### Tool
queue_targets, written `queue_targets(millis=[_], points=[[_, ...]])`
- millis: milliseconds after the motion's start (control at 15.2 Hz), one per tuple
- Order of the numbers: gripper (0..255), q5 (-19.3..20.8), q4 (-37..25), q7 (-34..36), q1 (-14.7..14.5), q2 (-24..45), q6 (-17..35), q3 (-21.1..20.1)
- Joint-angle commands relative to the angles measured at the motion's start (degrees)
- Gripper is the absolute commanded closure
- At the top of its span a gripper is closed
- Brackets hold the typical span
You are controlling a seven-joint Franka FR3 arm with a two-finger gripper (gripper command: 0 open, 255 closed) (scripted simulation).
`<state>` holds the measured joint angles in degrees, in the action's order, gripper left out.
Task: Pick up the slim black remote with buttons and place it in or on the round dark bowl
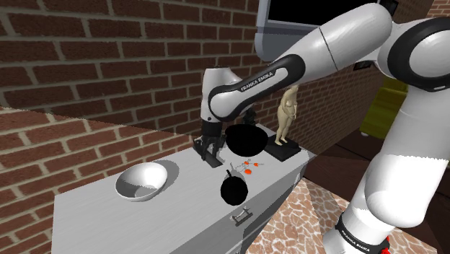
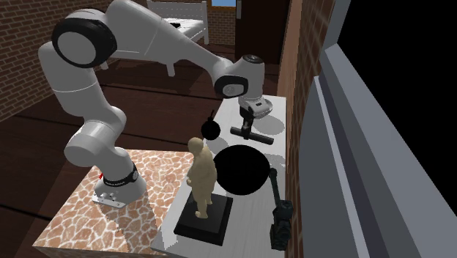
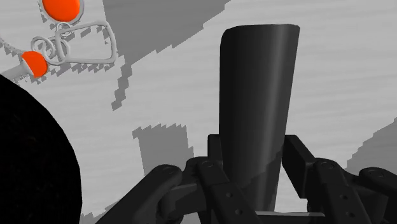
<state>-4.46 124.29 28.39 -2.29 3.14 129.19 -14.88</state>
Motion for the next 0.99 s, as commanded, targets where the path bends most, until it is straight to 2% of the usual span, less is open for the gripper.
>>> queue_targets(millis=[0,924], points=[[255,-0.16,-0.76,-0.02,0.03,-0.73,-1.49,0.00],[255,-0.89,-7.09,-0.05,0.27,-5.00,-11.99,0.21]])
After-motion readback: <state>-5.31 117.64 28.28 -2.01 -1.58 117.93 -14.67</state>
